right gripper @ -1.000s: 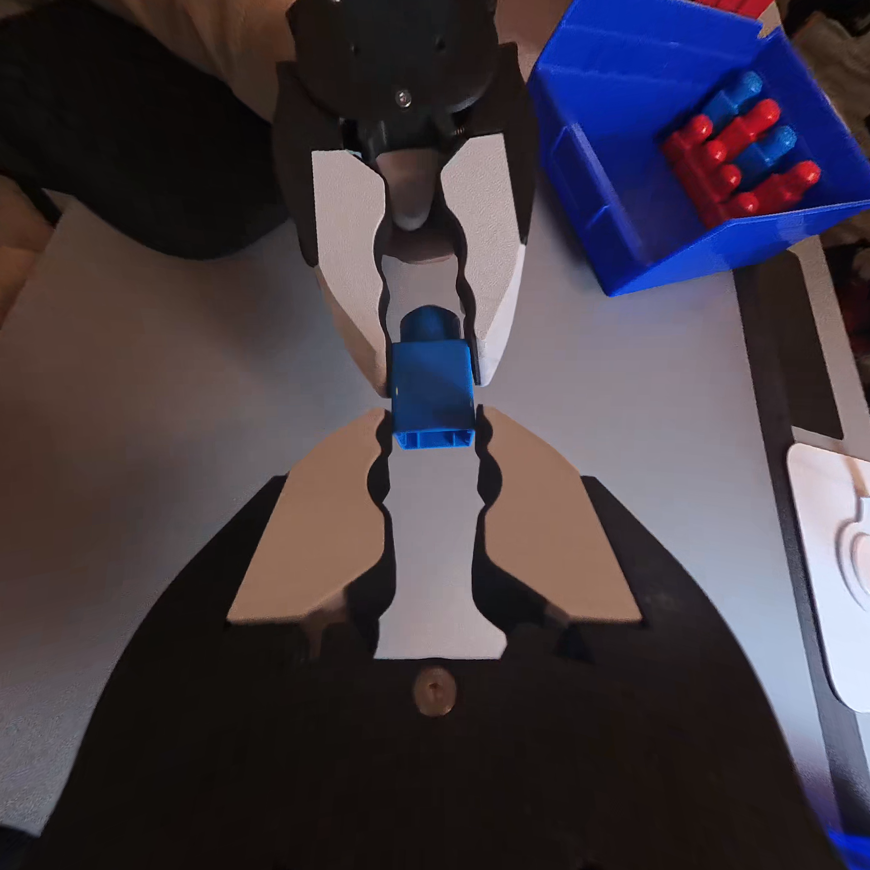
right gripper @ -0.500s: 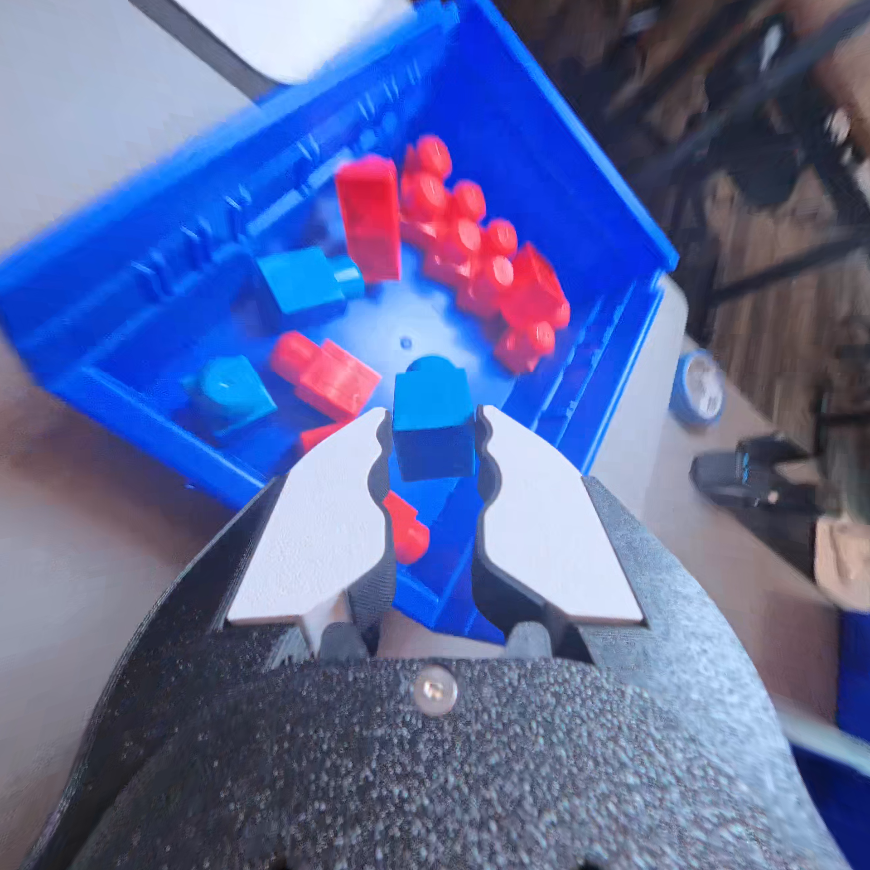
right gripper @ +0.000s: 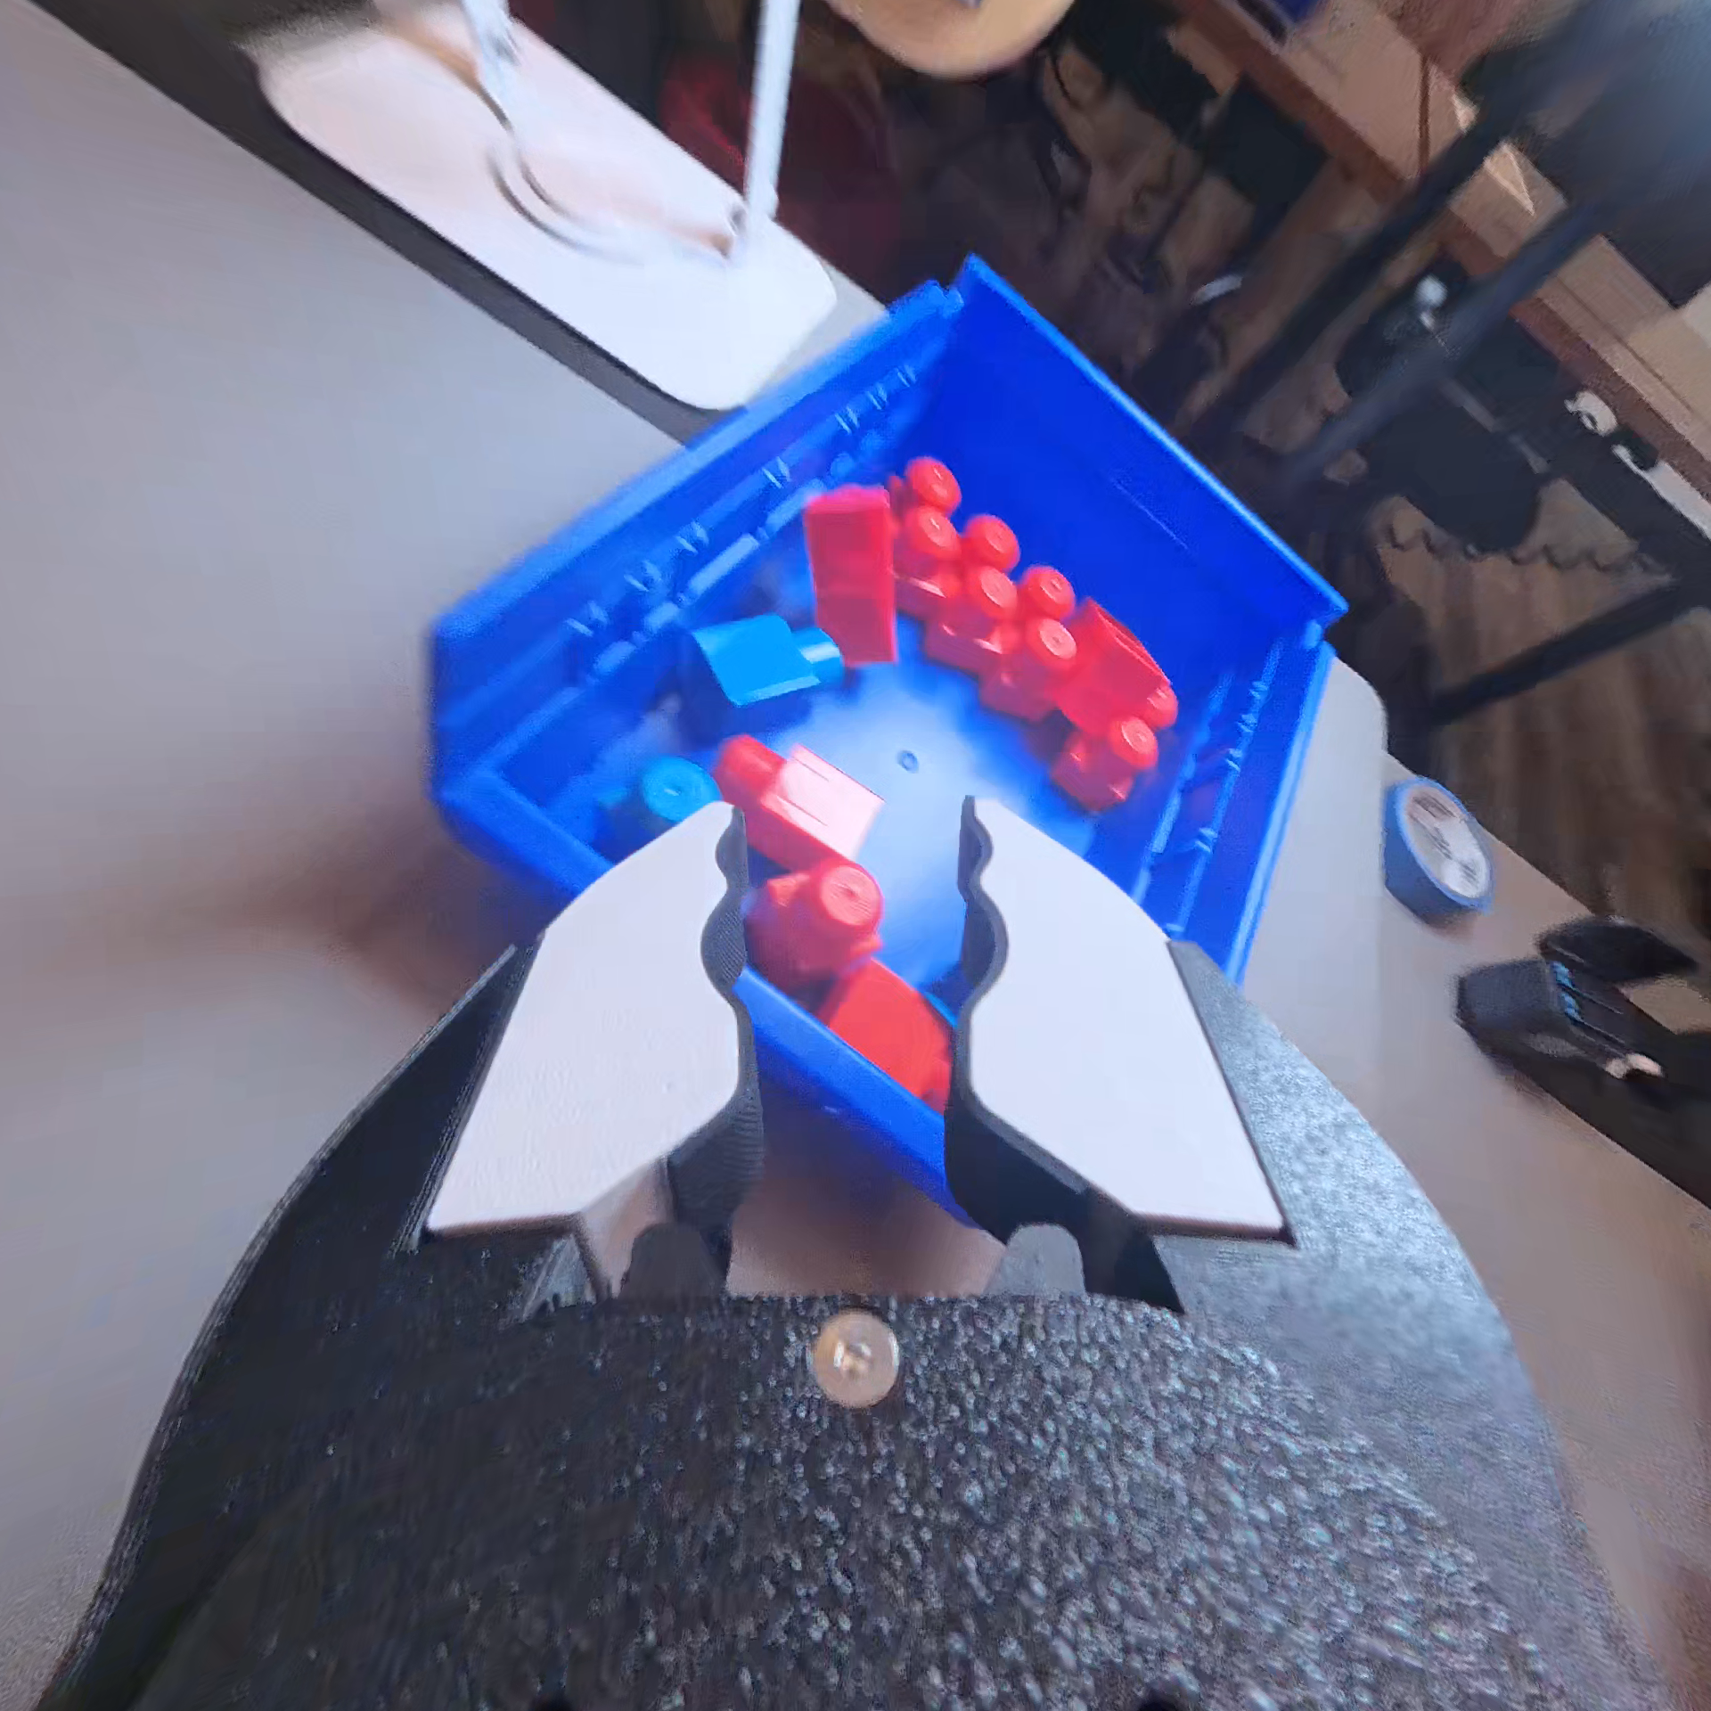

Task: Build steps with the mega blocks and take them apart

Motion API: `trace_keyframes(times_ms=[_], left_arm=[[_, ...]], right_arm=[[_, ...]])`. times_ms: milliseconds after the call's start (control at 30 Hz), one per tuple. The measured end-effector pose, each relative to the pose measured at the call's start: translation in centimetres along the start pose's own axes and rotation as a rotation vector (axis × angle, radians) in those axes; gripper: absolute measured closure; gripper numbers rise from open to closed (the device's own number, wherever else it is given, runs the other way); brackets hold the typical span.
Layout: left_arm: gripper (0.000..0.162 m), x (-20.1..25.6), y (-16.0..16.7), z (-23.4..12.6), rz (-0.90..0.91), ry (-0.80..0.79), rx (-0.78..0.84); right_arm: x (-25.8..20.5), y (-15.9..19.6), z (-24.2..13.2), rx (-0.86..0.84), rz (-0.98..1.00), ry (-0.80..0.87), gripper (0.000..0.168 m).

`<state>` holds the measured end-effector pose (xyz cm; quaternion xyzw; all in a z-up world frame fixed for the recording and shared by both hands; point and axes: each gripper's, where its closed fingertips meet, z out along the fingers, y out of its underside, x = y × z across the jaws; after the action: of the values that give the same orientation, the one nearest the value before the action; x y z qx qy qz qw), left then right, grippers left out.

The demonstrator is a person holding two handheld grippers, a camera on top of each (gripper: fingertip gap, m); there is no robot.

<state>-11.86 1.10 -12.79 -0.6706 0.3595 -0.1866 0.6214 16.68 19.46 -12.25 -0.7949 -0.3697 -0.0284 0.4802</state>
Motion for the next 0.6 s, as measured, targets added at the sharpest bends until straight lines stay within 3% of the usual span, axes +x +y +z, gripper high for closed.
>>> trace_keyframes(times_ms=[133, 267, 433, 600], left_arm=[[0.124, -8.0, -0.9, -3.1, -0.028, -0.203, -0.110], [0.121, -19.5, 0.6, -7.5, 0.001, -0.479, -0.361], [0.114, -31.0, 5.6, -9.5, -0.186, -0.610, -0.640], [0.110, -36.5, 11.7, -8.2, -0.385, -0.674, -0.818]], right_arm=[[-5.0, -3.7, -3.5, 0.209, 0.087, -0.197, 0.125], [-10.1, -4.9, -5.0, 0.310, 0.102, -0.347, 0.125], [-14.6, -5.0, -4.3, 0.367, 0.074, -0.463, 0.126], [-16.8, -4.0, -3.6, 0.341, 0.067, -0.528, 0.126]])
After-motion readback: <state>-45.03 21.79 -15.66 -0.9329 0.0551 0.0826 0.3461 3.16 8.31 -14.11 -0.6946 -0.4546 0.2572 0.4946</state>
